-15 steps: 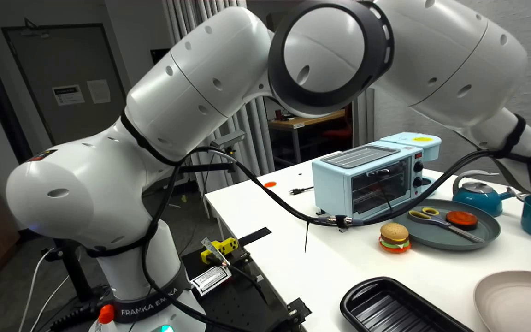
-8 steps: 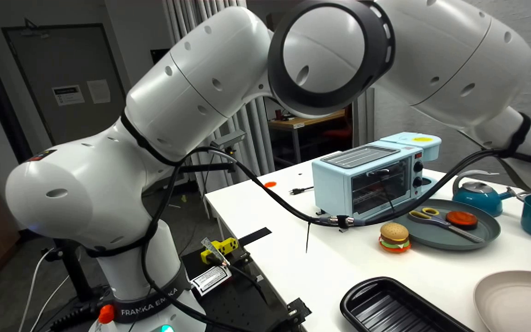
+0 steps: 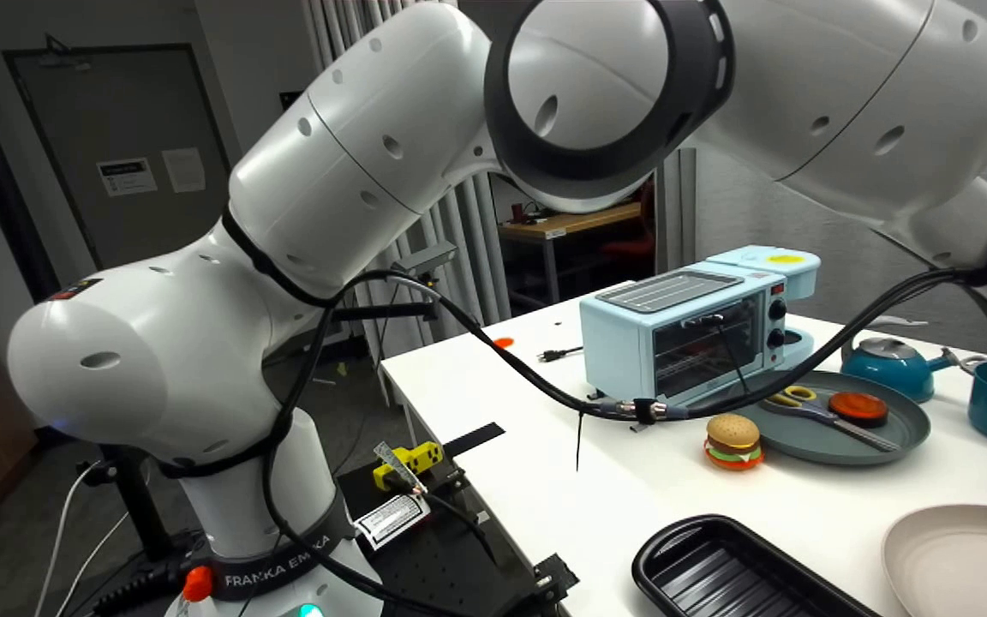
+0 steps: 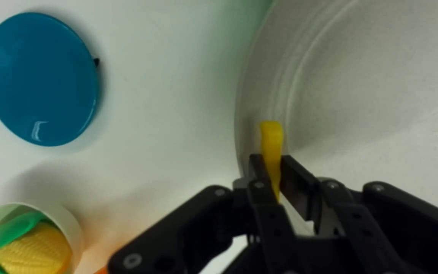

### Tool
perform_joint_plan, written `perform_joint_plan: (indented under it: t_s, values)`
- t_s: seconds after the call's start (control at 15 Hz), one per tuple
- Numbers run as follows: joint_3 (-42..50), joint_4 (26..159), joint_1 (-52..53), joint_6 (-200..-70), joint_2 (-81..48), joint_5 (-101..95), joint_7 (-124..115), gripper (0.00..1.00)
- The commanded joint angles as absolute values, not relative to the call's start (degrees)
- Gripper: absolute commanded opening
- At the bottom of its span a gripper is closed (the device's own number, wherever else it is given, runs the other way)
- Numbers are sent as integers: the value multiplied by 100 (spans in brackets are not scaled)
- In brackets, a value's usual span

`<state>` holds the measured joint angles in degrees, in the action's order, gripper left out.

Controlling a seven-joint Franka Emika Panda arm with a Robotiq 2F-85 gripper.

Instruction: Remove the yellow object from the plate and put it in the green cup.

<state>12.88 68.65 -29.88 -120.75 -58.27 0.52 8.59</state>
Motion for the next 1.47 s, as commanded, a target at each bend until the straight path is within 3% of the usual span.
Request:
perform_joint_plan:
  t_s: [0.0, 1.4]
  values:
    - [1261, 7088, -3124, -11992, -5417, 137, 1004, 4]
    - [1226, 9761, -3428, -12267, -3254, 18, 2904, 4]
